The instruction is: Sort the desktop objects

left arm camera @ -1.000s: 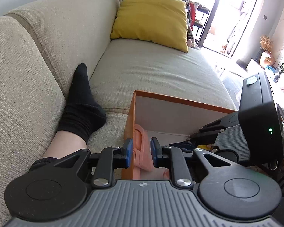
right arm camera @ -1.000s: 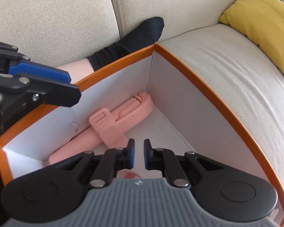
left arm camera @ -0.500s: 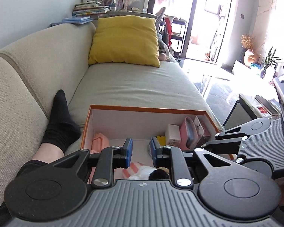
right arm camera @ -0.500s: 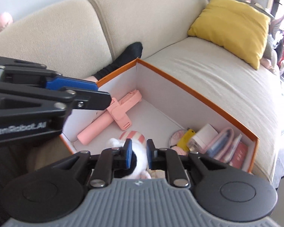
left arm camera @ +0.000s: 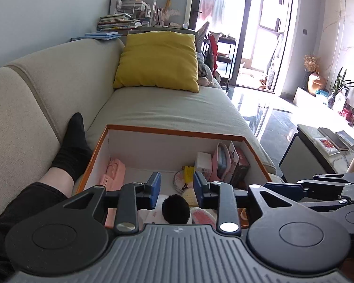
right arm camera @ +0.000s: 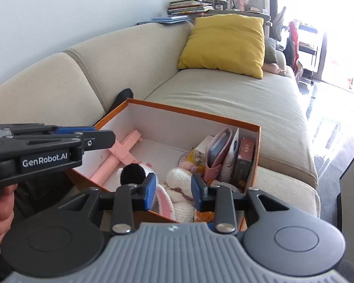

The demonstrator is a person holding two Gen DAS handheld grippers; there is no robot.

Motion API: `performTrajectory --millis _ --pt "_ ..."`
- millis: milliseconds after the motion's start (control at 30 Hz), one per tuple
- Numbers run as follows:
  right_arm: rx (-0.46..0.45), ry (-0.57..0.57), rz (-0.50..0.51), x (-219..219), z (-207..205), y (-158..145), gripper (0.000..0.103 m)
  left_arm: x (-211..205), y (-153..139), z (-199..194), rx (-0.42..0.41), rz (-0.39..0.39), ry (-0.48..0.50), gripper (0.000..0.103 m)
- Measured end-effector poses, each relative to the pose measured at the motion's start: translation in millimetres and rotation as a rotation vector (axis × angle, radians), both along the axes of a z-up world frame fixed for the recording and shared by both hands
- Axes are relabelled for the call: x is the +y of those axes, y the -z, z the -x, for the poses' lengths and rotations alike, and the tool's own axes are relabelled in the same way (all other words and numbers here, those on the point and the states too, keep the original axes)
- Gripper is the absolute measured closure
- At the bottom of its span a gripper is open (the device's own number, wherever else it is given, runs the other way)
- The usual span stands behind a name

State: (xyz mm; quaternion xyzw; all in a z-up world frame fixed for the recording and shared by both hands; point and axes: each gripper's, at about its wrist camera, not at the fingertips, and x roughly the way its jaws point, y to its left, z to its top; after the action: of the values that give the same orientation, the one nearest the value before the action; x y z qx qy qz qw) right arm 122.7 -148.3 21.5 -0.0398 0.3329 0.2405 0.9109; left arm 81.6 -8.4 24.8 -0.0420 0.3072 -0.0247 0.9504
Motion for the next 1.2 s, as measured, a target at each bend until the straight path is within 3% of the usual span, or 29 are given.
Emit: performTrajectory --millis 100,167,300,667,933,1200 --pt "0.007 0.031 -0.011 -3 4 11 0.066 -1 14 1 0.019 -0.006 -0.027 0.063" --pt "0.011 0.052 -0.021 -9 5 18 0.063 -2 22 1 0.023 -0.009 -0.051 0.049" --pt "0.013 0.070 -0.023 -12 6 29 0.060 -7 37 3 0.042 -0.054 -0.061 0.048" --pt "-0.022 0.120 -0.051 -19 7 46 0.050 -17 56 0 0.024 -0.111 -0.075 0.029" --pt "-0.020 0.153 -0.077 -23 2 55 0.050 -19 62 -5 0.028 -0.127 -0.092 0.022" --pt "-0.050 0.155 -0.061 -22 4 58 0.049 -22 65 -8 0.031 -0.153 -0.105 0.021"
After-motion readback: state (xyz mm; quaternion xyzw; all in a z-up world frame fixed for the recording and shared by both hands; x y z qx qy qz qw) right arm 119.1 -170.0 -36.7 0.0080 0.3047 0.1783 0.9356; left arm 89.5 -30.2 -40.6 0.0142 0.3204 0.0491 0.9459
